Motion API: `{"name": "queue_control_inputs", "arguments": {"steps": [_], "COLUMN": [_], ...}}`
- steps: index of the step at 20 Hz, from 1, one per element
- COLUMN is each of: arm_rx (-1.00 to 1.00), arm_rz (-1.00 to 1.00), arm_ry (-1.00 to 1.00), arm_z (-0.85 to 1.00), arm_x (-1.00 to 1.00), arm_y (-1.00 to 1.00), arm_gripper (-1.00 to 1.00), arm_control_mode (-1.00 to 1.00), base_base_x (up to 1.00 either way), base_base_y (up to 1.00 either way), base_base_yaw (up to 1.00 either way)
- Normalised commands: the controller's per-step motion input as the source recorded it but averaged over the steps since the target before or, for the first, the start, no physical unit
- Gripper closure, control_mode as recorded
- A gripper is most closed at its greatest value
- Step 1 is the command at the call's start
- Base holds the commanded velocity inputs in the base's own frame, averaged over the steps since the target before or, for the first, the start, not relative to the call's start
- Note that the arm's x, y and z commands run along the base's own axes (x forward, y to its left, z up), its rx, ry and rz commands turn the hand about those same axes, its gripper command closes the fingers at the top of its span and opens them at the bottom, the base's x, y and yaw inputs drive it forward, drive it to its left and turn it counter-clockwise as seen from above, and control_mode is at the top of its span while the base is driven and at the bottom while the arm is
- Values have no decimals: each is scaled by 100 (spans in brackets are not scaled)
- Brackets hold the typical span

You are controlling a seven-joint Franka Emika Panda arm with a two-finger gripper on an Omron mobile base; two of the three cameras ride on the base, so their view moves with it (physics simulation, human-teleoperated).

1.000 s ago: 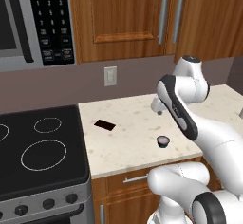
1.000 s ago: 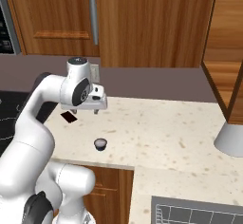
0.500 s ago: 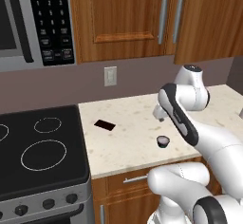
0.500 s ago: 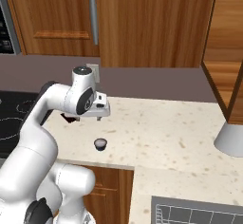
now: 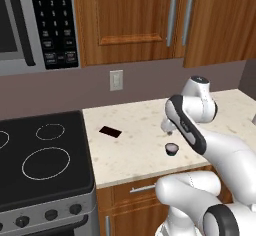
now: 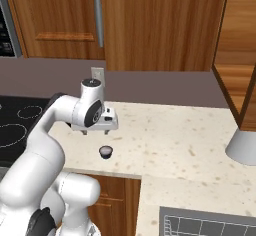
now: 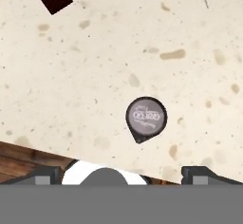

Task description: Pick the yogurt and canned food from the counter and place them in the cabinets closest to them.

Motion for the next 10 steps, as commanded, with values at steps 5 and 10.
{"name": "queue_control_inputs", "arguments": {"steps": [5,10], "arm_rx": [0,0], "arm_rz": [0,0], "arm_ry": [5,6], "arm_z": [-28,-29], "arm_x": [6,13], "arm_y": [-7,-4], "arm_gripper": [-100,-100], "arm_control_mode": [-100,-100], "base_base_x": [0,0], "base_base_y": [0,0], "base_base_yaw": [0,0]}}
